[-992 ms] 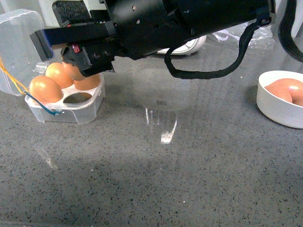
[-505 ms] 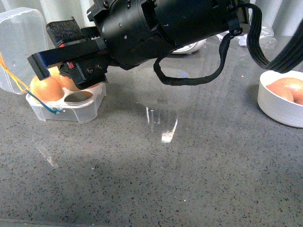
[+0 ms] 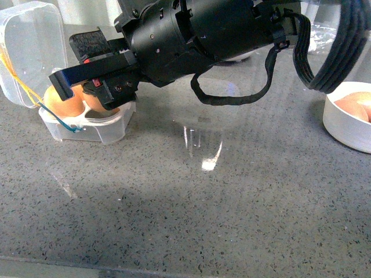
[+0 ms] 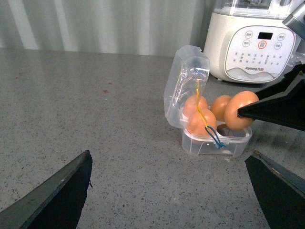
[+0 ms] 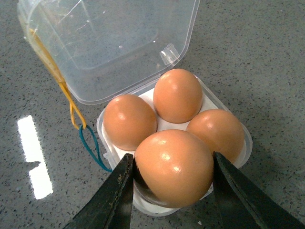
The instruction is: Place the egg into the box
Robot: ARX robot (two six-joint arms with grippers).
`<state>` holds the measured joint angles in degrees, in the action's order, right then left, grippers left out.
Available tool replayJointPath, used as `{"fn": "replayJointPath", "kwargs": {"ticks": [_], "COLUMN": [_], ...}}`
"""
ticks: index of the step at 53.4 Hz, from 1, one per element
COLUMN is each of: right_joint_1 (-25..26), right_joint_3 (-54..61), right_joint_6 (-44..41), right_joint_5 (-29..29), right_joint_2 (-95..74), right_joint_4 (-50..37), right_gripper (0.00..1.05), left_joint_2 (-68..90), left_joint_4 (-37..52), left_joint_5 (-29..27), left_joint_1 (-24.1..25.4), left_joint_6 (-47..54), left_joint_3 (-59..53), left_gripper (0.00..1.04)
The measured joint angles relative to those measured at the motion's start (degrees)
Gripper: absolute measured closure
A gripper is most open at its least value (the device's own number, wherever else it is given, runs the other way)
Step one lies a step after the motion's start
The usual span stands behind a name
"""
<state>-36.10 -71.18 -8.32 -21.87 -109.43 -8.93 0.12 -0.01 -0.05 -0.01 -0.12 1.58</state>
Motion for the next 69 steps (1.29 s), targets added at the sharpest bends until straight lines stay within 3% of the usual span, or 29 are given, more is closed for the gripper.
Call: {"fn": "replayJointPath", "kwargs": {"ticks": [2,6,16,20,27,32,37,41,48,50,53,57,63,69], "right_joint_1": [-0.07,-0.07,-0.04,0.17,1.42,4.04,7.17,10.60,12.02,11.76,11.82,13.40,16.61,20.90], "right_joint_3": [-0.42,-0.61,-0.59,0.28,4.52,9.86,14.53,19.74,20.79,22.08,27.96,35.28,41.57,49.68], "right_joint_6": [-0.15,0.31,1.42,2.93,6.73,10.86,14.51,18.49,20.20,19.04,14.05,10.91,9.53,8.87], "right_joint_5": [0.52,0.46,0.31,1.05,4.04,9.66,19.37,31.54,33.33,35.76,43.12,42.23,40.46,37.42], "right_joint_2": [-0.26,-0.42,-0.28,0.66,5.33,11.39,16.22,20.04,20.31,20.13,20.94,24.46,29.38,35.60], "right_joint_4": [0.07,-0.28,-1.51,-3.48,-8.15,-11.76,-12.74,-12.44,-12.55,-16.48,-29.88,-38.88,-41.77,-42.75], "right_gripper": [0.64,0.46,0.20,0.06,0.07,0.07,0.07,0.07,0.07,0.11,0.23,0.37,0.54,0.78], "left_joint_2": [0.00,0.00,0.00,0.00,0.00,0.00,0.00,0.00,0.00,0.00,0.00,0.00,-0.02,0.00], "left_joint_4": [0.00,0.00,0.00,0.00,0.00,0.00,0.00,0.00,0.00,0.00,0.00,0.00,0.00,0.00], "left_joint_5": [0.00,0.00,0.02,0.00,0.00,0.00,0.00,-0.02,0.07,0.07,0.04,-0.15,-0.02,0.02], "left_joint_1": [0.00,0.00,0.00,0.00,0.00,0.00,0.00,0.00,0.00,0.00,0.00,0.00,0.00,0.00], "left_joint_6": [0.00,0.00,0.00,0.00,0.00,0.00,0.00,0.00,0.00,0.00,0.00,0.00,0.00,0.00], "left_joint_3": [0.00,0.00,0.00,0.00,0.00,0.00,0.00,0.00,0.00,0.00,0.00,0.00,0.00,0.00], "left_gripper": [0.07,0.07,0.07,0.07,0.07,0.07,0.07,0.07,0.07,0.07,0.07,0.07,0.07,0.07]}}
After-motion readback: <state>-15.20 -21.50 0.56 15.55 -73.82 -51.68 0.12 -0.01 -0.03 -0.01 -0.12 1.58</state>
